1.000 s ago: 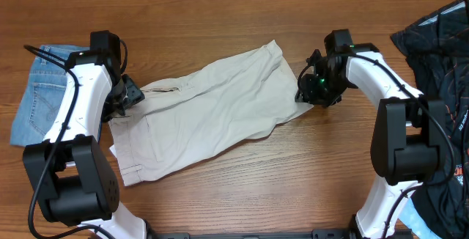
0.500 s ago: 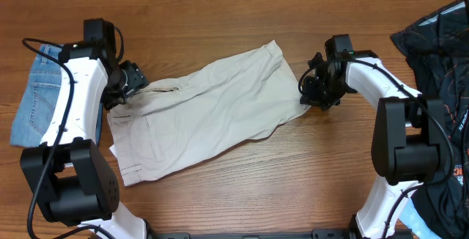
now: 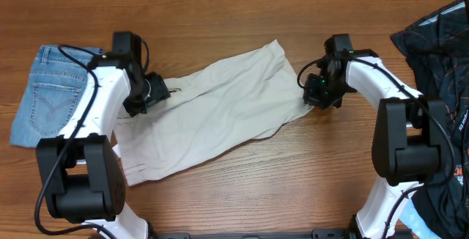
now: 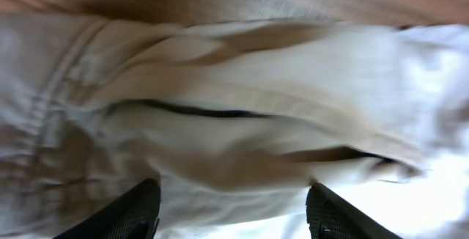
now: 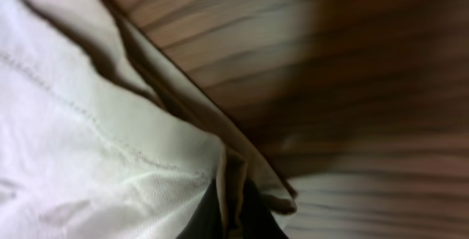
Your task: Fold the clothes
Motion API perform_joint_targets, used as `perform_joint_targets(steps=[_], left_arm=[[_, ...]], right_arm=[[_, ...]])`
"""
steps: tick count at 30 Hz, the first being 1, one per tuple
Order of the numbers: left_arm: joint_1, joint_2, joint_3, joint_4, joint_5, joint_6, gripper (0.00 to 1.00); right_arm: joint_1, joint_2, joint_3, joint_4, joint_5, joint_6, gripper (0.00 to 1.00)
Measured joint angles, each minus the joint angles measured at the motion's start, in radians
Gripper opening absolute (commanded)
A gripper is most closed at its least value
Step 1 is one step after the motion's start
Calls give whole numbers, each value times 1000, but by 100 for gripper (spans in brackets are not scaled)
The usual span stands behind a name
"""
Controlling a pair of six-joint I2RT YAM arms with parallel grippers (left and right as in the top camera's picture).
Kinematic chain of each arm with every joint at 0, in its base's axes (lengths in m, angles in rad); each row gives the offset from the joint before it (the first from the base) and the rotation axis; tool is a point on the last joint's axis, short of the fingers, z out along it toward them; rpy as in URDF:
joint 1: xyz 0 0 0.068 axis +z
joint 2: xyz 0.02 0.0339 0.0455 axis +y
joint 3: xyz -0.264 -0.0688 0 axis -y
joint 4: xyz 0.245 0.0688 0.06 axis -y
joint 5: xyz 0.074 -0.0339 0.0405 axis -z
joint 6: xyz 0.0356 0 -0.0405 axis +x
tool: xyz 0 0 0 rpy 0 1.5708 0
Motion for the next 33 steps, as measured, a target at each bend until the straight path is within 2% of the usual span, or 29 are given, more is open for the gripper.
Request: perform_joint_targets(steps=[4,8,17,28,33], left_arm=[[-2,0,-60,34,24,0,68],[-2,0,-96,92,37,-2,75],[-2,0,-191,472,44,-19,75],[-2,52,-201,514,93,-58,75],[-2,75,-201,584,119,-57,74]], right_arm=[[-52,-6,1,-18,55,39,4],[-119,-9,4,-32,91,58,4],[-159,-11,12,-92,162,71,4],[-222,-10,12,-141,142,179,4],[-256,-10,11,-172,136,208,4]])
